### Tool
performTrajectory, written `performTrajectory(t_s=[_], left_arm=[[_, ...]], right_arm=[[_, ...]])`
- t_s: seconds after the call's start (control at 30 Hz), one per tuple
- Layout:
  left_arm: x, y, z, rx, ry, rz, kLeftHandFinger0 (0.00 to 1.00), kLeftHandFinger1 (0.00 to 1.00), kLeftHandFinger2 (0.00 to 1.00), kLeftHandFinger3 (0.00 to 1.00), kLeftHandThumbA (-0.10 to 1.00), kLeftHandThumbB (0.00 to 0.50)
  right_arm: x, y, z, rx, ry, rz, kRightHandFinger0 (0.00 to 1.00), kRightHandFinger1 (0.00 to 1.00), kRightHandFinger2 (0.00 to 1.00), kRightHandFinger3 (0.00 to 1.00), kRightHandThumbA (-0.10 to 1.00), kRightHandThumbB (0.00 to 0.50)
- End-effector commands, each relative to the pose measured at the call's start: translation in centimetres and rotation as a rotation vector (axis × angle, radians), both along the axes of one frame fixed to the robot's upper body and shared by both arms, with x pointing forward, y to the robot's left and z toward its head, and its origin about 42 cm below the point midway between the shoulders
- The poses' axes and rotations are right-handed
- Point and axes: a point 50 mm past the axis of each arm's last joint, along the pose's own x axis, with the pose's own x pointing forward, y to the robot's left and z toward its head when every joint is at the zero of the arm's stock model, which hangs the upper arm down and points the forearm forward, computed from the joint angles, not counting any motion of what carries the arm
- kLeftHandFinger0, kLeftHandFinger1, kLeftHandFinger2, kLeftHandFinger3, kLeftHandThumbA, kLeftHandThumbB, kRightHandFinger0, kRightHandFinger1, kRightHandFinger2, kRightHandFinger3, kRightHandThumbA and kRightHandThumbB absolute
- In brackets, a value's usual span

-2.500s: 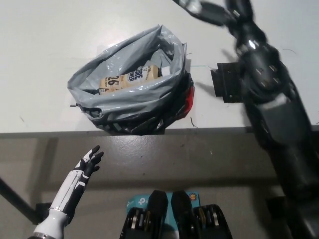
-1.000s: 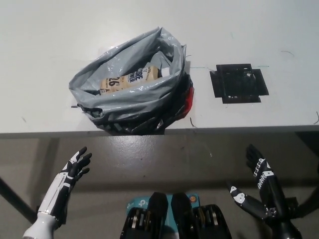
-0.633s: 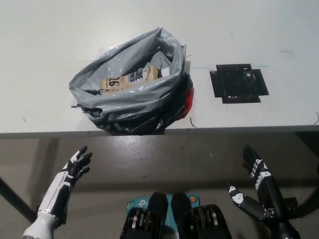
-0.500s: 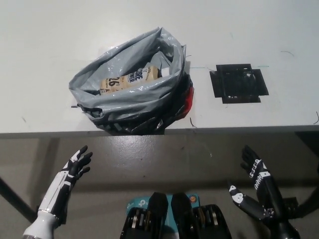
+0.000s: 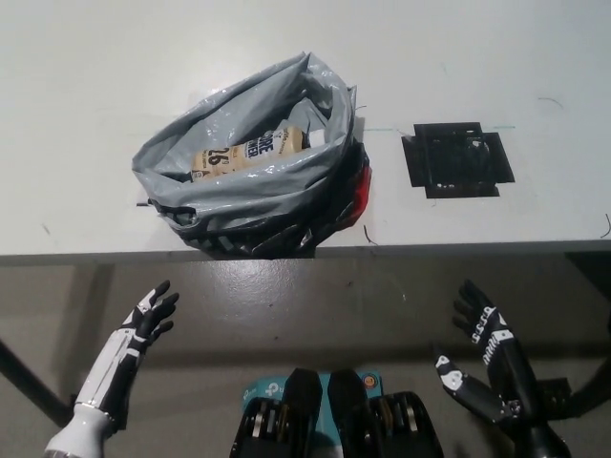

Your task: Use the right hand to pick up a bottle of protein shake and place it into a plastic bag on the left side

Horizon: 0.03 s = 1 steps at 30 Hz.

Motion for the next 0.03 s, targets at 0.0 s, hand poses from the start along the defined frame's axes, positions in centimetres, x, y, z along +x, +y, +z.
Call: performTrajectory(t_s=[0.0], left_arm=[[0.35, 0.06, 1.06, 0.026, -0.041, -0.027, 1.00, 1.00, 1.00, 1.00, 1.00, 0.103]], right_arm=[[0.76, 0.42, 1.22, 0.000, -0.078, 0.020, 0.88, 0.93, 1.00, 1.00, 0.56, 0.129]])
